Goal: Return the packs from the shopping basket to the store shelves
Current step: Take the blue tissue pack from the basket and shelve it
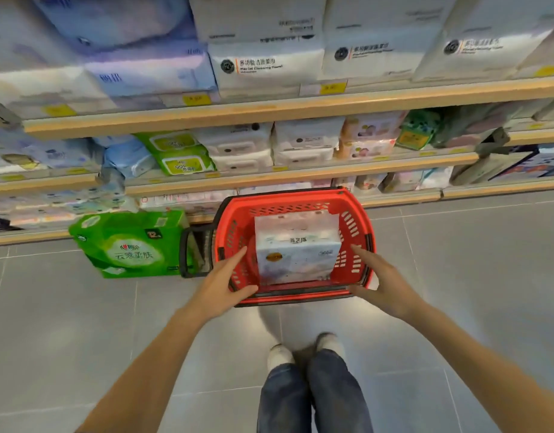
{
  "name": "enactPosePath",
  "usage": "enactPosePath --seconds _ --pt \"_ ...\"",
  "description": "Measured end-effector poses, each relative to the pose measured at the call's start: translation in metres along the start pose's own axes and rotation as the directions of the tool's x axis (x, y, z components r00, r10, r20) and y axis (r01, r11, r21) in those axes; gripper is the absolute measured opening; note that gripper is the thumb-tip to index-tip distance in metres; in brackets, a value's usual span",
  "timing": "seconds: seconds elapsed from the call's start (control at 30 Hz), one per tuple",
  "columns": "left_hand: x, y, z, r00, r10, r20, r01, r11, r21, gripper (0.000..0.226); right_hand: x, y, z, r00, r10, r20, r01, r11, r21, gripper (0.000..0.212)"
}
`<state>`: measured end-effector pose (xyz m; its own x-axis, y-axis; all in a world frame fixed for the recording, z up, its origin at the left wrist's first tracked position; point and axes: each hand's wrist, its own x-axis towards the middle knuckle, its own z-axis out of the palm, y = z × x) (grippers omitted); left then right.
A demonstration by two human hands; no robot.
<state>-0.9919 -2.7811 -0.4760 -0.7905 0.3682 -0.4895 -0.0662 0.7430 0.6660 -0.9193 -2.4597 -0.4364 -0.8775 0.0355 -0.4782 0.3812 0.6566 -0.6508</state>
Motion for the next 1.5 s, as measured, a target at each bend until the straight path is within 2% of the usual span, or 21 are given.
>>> enactPosePath --seconds 0.1,0.27,0.53,0.7,0.77,0.9,1.1,1.3,1.5 --pt "0.021 -0.031 0.033 0.999 -0.018 0.036 0.020 0.998 -0.051 0.084 0.022 0.033 0.024 1.000 0.010 0.021 -0.009 1.000 -0.023 0.073" --pt "0.068 -0.075 0.078 0.999 -0.046 -0.002 0.045 0.996 -0.075 0.087 0.071 0.090 0.060 0.995 0.078 0.057 -0.077 0.997 -0.018 0.074" --pt "0.154 -0.145 0.123 0.986 -0.168 -0.018 0.163 0.973 -0.161 0.114 0.160 0.161 0.099 0.995 0.099 0.029 -0.100 0.993 0.057 0.104" --pt "0.200 -0.168 0.132 0.998 -0.070 -0.008 0.068 0.986 -0.151 0.117 0.215 0.185 0.107 0.999 0.021 0.042 -0.027 0.989 0.143 0.113" --pt "0.216 -0.172 0.135 0.999 -0.044 -0.001 0.043 0.987 -0.153 0.112 0.230 0.196 0.111 0.996 -0.037 0.087 0.019 0.980 0.200 0.109" --pt "0.237 -0.184 0.139 0.995 -0.082 0.061 0.093 0.975 -0.203 0.101 0.255 0.220 0.123 0.988 0.015 0.157 -0.065 0.946 0.318 0.106" --pt "0.244 -0.194 0.144 0.981 -0.076 0.178 0.126 0.949 -0.289 0.088 0.270 0.228 0.131 0.963 0.016 0.269 -0.110 0.935 0.338 0.083" --pt "0.240 -0.181 0.147 0.977 -0.061 0.207 0.140 0.907 -0.397 0.081 0.269 0.227 0.137 0.968 0.046 0.245 -0.151 0.891 0.428 0.073" --pt "0.234 -0.172 0.137 0.982 -0.084 0.167 0.147 0.899 -0.413 0.069 0.257 0.208 0.128 0.981 0.049 0.189 -0.139 0.854 0.502 0.066"
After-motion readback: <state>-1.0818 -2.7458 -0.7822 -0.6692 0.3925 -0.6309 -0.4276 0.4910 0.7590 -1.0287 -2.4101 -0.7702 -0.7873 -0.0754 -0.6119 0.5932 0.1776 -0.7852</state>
